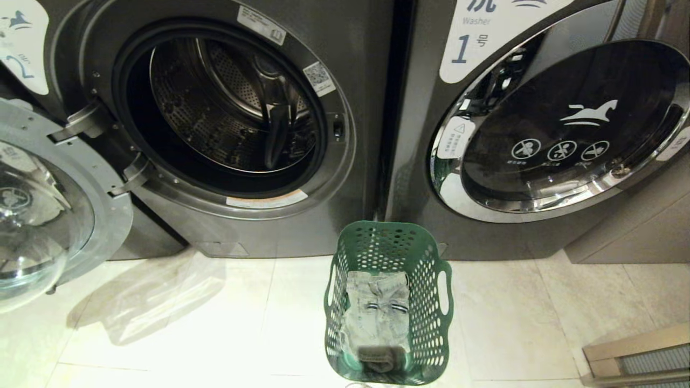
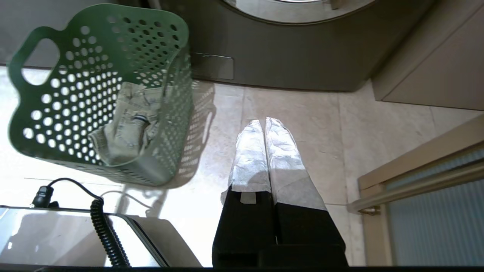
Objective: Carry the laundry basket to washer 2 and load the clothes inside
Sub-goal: Place the clothes into the washing machine
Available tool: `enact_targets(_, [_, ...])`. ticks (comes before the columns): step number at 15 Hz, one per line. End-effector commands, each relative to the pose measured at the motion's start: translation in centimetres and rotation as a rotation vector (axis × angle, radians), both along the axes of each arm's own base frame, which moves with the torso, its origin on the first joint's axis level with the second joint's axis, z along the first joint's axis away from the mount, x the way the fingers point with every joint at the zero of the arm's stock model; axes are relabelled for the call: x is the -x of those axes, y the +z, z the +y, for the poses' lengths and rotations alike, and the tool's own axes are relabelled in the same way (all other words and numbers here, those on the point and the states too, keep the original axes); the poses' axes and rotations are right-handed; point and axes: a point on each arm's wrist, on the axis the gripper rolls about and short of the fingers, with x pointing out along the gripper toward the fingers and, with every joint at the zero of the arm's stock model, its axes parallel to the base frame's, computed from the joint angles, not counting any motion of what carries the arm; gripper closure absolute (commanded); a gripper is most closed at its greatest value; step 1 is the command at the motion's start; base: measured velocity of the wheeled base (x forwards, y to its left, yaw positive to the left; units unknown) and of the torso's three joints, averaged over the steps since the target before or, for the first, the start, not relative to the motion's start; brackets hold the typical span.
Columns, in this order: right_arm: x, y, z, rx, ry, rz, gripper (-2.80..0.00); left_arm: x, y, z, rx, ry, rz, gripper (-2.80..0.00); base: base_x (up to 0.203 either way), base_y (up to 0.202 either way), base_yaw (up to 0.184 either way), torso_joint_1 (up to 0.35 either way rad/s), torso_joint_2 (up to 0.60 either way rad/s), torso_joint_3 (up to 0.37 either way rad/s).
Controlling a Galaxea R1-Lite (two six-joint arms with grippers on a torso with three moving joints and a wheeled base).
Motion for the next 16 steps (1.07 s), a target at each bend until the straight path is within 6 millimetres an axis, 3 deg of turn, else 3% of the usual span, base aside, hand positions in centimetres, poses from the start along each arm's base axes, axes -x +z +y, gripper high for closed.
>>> enact_targets(1, [-0.01,-0.01,0.0,0.0,0.001,0.002,0.0,0.0,0.04,0.0,0.0,0.0,0.0,0.0,0.0,0.202,-0.001,0.0,0.0,0.001])
enact_targets(16, [0.0,0.0,0.0,0.0,0.001,0.0,0.0,0.0,0.04,0.0,0.0,-0.001,0.0,0.0,0.0,0.196,-0.002,0.002,0.0,0.002])
